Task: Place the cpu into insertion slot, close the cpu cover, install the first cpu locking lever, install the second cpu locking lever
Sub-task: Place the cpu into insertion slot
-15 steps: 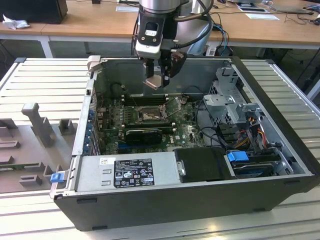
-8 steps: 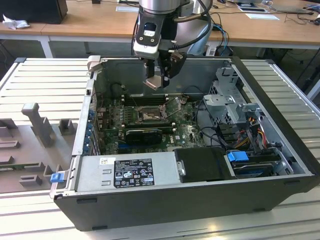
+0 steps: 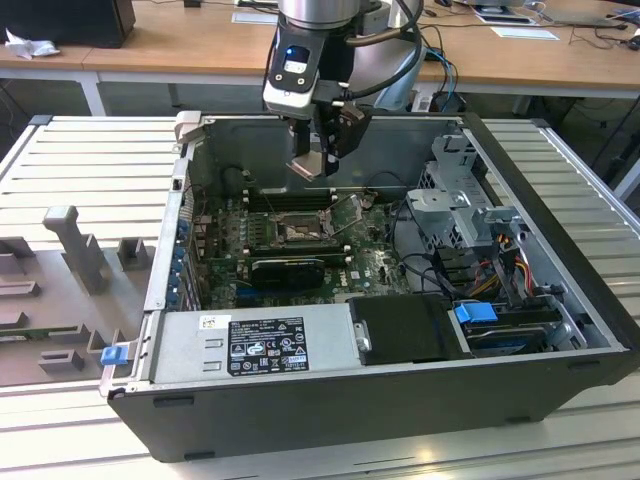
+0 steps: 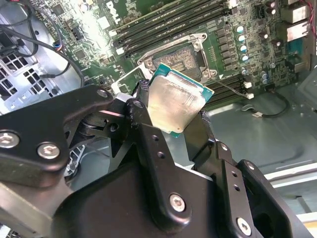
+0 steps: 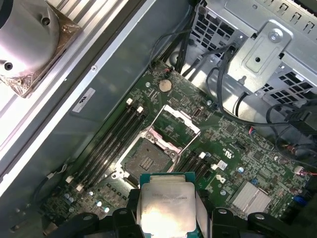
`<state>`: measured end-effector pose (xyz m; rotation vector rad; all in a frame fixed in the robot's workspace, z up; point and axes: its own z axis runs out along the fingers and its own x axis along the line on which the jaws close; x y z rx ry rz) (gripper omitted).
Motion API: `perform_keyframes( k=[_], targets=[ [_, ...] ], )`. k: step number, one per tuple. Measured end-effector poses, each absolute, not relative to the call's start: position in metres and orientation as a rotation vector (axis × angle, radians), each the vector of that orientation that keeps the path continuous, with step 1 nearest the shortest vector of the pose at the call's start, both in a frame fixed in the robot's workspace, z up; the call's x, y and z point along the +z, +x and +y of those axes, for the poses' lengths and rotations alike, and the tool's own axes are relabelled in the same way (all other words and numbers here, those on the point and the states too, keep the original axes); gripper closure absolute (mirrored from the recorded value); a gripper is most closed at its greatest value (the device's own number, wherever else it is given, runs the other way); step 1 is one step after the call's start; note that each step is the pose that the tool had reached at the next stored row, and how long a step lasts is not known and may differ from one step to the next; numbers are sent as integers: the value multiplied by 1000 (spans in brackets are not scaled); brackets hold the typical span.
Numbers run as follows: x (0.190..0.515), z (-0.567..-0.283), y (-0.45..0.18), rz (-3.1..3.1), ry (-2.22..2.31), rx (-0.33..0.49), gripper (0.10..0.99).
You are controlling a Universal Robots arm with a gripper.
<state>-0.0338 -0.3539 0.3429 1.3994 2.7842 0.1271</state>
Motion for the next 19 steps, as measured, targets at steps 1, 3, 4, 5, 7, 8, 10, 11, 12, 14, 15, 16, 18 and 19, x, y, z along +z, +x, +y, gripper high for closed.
perform_keyframes(
  k=[1,3,4,5,7,8,10,11,12,14,15,16,18,19],
  targets=[
    [343,-354,-34,2781,1405,127,557],
    [343,-354,-34,2774,1418,127,557],
    [342,-354,-34,2768,1429,127,557],
    [342,-354,-34,2764,1437,127,557],
    [342,-354,-34,2755,1453,126,557],
    [342,-354,-34,2750,1461,126,557],
    [342,-354,-34,2742,1476,126,557],
    [342,-354,-34,2737,1484,126,557],
    [341,-354,-34,2736,1487,126,557],
    [340,-354,-34,2735,1488,126,557],
    [339,-354,-34,2735,1489,126,557],
    [338,-354,-34,2734,1489,125,557],
    [338,-354,-34,2733,1491,125,557],
    [338,-354,-34,2730,1497,125,557]
  ],
)
